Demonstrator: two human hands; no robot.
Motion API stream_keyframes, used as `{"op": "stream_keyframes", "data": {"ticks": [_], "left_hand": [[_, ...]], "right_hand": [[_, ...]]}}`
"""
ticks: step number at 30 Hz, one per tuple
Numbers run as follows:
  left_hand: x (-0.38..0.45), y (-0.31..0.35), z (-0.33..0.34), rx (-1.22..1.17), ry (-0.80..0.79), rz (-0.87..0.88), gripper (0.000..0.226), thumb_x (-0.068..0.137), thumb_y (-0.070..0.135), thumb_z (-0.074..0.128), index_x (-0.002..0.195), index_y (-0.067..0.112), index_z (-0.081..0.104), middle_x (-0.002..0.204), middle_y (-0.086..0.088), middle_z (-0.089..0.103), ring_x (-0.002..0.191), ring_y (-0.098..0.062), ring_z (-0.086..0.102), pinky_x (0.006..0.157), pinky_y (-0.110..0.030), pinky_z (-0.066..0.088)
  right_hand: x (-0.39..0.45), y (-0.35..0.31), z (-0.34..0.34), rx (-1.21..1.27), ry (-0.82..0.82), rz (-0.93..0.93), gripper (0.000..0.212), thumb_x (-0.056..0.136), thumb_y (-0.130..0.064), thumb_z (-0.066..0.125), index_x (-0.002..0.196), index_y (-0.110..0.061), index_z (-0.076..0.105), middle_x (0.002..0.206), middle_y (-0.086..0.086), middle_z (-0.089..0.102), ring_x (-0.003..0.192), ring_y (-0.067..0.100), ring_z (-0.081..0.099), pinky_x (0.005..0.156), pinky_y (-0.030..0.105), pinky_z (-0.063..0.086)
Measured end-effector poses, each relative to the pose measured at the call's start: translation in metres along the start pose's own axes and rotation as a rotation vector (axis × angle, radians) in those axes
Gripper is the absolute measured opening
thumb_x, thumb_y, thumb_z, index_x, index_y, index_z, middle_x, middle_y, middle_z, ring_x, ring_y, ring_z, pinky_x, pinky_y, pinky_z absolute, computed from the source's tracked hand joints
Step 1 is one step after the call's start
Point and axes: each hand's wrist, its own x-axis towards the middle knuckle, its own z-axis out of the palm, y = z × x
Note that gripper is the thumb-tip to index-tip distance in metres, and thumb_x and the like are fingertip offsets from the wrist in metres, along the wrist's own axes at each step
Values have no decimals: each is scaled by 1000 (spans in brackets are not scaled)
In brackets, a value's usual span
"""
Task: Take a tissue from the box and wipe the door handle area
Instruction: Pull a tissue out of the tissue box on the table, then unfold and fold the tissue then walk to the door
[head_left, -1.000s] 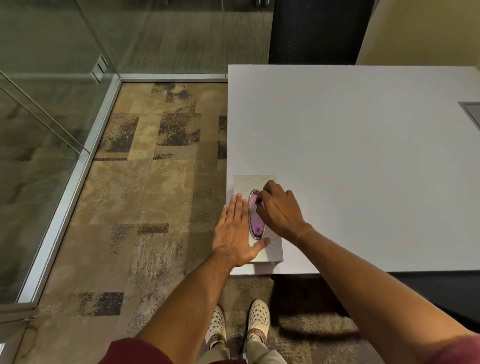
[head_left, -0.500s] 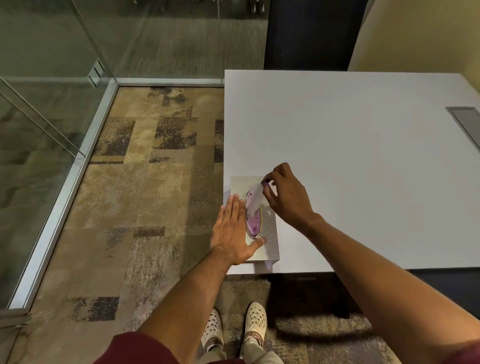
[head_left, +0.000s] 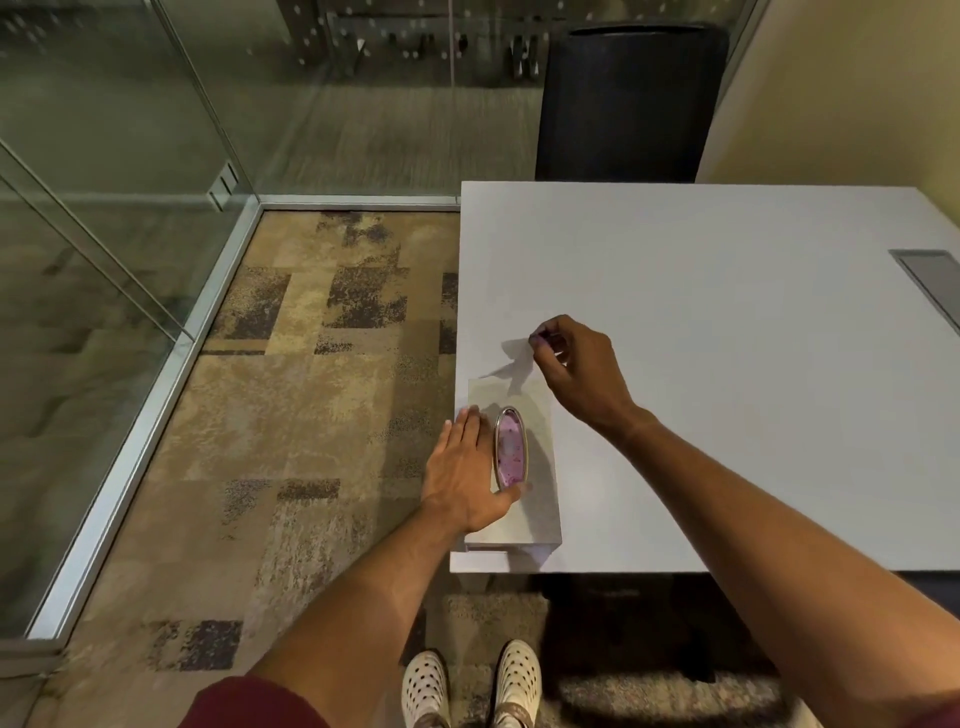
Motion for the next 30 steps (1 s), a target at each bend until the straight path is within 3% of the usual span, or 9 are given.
{"op": "stream_keyframes", "data": {"ticks": [3, 6, 9, 11, 16, 20, 25, 27, 30], "left_hand": [[7, -2, -24, -175, 126, -96, 90, 91, 60, 48, 156, 8, 13, 166, -11, 8, 154, -26, 3, 125, -37, 2], [12, -4, -59, -430, 323, -217, 68, 92, 35, 60, 150, 10, 35, 158, -8, 32, 148, -28, 26, 121, -36, 22], [13, -5, -99, -571, 529, -201, 43, 89, 18, 63, 131, 8, 57, 133, -10, 57, 123, -26, 53, 98, -26, 37], [13, -4, -122, -643, 601, -140, 36, 88, 19, 62, 122, 7, 62, 117, -10, 63, 108, -25, 59, 89, -29, 45], [14, 1, -150, -674, 622, -40, 31, 90, 13, 63, 121, 8, 63, 113, -8, 64, 101, -19, 59, 85, -27, 52], [14, 3, -155, -719, 647, -63, 11, 94, 17, 62, 97, 10, 69, 91, -3, 68, 82, -18, 64, 70, -33, 55], [13, 6, -169, -750, 733, -95, 12, 91, 11, 65, 82, 19, 67, 70, 15, 60, 64, 9, 58, 57, -7, 44], [13, 7, -176, -742, 753, -108, 13, 89, 11, 65, 81, 19, 67, 67, 16, 59, 60, 8, 57, 55, -5, 43], [14, 8, -184, -727, 769, -118, 8, 89, 12, 65, 83, 14, 71, 68, 9, 61, 60, 3, 55, 54, -7, 44]], "right_hand": [[9, -6, -5, 51, -8, -3, 10, 94, -14, 58, 96, -8, 65, 90, 2, 68, 81, 15, 64, 70, 16, 48], [17, -15, -8, 73, -44, -14, 12, 94, -17, 58, 97, -9, 66, 91, 1, 68, 83, 13, 64, 73, 19, 51], [23, -27, -8, 99, -83, -24, 14, 95, -16, 57, 99, -6, 66, 94, 5, 68, 84, 16, 64, 71, 13, 49], [27, -35, -8, 118, -106, -39, 13, 95, -14, 57, 99, -6, 66, 93, 6, 67, 83, 17, 63, 69, 11, 47], [36, -56, -8, 123, -158, -107, 13, 95, -14, 57, 98, -5, 66, 92, 7, 67, 82, 17, 62, 71, 13, 49], [39, -63, -12, 182, -184, -98, 15, 95, -13, 56, 98, -4, 67, 91, 10, 68, 83, 20, 64, 76, 23, 55], [37, -59, -21, 395, -232, 74, 27, 100, -24, 50, 106, -4, 66, 96, 13, 70, 86, 22, 66, 73, 27, 55], [35, -55, -24, 426, -292, 110, 27, 99, -28, 53, 109, -7, 65, 99, 11, 70, 90, 22, 66, 76, 31, 54], [31, -53, -24, 343, -381, 74, 30, 90, -29, 67, 117, -16, 61, 98, 0, 70, 88, 15, 67, 70, 22, 55]]}}
